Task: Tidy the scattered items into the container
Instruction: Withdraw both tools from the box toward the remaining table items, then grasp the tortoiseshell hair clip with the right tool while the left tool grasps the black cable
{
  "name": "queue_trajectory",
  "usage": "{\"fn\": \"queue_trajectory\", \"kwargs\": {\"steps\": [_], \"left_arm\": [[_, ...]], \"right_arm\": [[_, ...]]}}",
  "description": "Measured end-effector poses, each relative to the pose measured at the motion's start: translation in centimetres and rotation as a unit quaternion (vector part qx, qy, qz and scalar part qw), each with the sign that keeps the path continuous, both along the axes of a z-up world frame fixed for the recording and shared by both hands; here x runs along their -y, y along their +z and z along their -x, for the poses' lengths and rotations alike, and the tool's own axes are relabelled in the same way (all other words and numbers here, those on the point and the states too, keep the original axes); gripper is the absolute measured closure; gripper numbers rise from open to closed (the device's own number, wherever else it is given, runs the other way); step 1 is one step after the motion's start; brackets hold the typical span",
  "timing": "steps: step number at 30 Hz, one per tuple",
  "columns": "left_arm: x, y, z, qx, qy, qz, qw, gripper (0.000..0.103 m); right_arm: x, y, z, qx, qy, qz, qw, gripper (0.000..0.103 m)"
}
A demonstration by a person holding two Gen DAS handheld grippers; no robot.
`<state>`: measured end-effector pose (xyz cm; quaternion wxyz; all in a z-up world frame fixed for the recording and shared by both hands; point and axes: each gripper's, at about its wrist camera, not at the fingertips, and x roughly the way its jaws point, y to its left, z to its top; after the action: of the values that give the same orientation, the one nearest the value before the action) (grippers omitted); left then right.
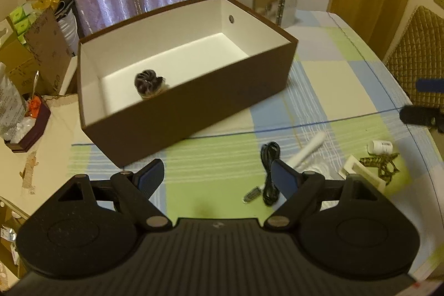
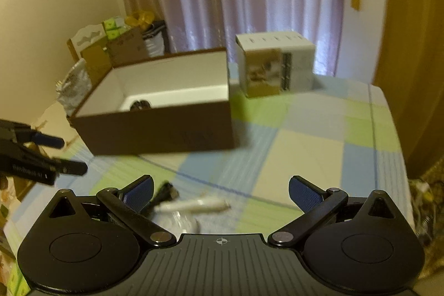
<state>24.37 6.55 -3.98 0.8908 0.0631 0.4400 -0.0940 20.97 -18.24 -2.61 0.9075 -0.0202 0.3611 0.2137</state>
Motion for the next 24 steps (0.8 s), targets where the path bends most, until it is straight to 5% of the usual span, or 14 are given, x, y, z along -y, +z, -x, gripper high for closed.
{"fn": "queue_trajectory", "kwargs": {"steps": [10,21,24], "left_arm": [[1.6,-2.1,2.6,-0.018,-0.026,-0.005,0.9995,0.022],[2.5,-3.5,2.3,-0.028,-0.033,-0.015,0.999,0.023],[2.9,-3.9,1.6,-0.027,-0.04,-0.019,0.9987,0.023]], "right_arm": [[2.3,-3.2,5.4,-0.044,-0.036,0.019,0.998,0.002],[4.2,-6.0,5.6,-0.067,-0.13,0.027,0.989,0.003],[4.2,-6.8,4.9,-0.078,-0.146,0.014,0.986,0.021]]}}
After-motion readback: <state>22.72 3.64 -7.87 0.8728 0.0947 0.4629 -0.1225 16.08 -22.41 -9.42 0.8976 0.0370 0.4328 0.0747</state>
